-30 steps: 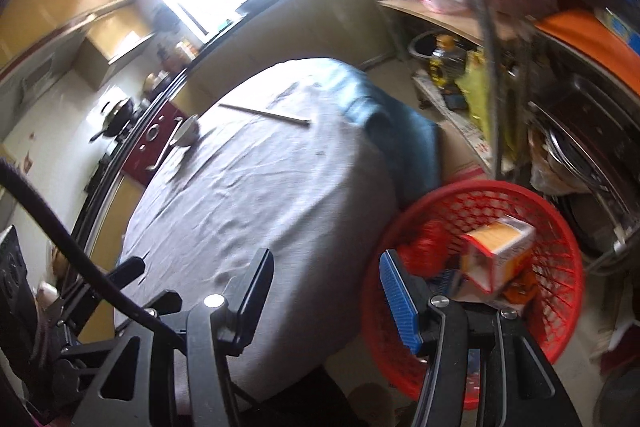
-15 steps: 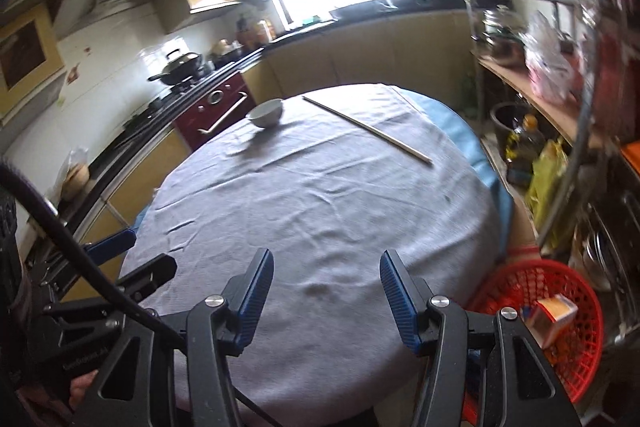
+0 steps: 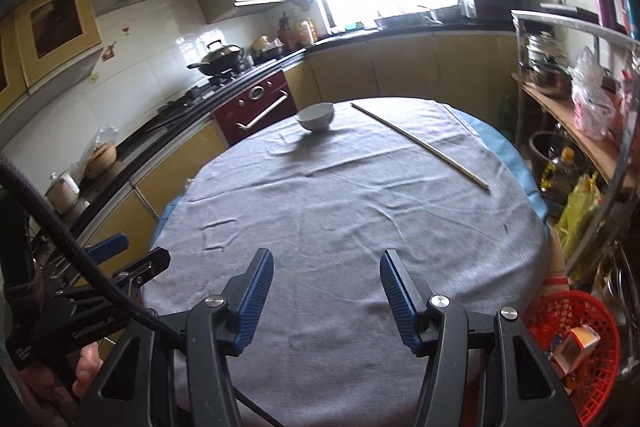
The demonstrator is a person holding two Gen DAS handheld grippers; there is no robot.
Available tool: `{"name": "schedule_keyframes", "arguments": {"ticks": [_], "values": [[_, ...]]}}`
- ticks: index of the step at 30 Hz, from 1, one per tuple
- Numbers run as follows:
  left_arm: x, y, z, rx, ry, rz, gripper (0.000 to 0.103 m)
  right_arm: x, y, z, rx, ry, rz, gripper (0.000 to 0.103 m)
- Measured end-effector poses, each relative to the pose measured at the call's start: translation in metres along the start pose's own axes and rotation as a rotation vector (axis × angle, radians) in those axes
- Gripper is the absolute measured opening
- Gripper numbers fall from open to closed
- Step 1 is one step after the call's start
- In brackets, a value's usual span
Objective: Collect trash
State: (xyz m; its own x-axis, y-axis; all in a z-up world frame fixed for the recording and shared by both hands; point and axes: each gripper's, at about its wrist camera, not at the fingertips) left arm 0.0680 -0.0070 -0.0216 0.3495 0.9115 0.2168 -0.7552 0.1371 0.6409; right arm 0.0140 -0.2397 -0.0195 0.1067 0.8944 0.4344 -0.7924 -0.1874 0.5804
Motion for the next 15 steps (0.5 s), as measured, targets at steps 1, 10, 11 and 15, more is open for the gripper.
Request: {"name": "schedule_keyframes", "arguments": {"ticks": [1, 10, 11, 15], "values": [[0.004, 0.001, -0.001, 0.000, 0.010, 0.004, 0.082, 0.006, 0.001, -0.001, -0.009, 0.013, 0.002, 0.060], [0.030, 0.015, -0.013, -0.018, 0.048, 0.057, 0.082, 0.041, 0.005, -0.018, -0.043, 0.097, 0.015, 0.061], [0.032, 0.017, -0.015, -0.020, 0.050, 0.062, 0.082, 0.044, 0.005, -0.022, -0.042, 0.105, 0.014, 0.061], [0.038, 0.025, -0.018, -0.030, 0.052, 0.087, 0.082, 0.054, 0.004, -0.033, -0.036, 0.129, 0.016, 0.061]]}}
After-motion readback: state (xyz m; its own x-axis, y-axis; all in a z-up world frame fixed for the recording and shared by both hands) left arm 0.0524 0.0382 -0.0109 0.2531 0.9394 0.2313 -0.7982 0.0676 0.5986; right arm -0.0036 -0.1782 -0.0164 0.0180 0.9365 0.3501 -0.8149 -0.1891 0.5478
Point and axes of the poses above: each gripper's, at about its wrist camera, not at the fingertips, and y roughly against the way its jaws point, x to its left, z to its top, and after that the axes turned 12 degrees about -y, right-handed
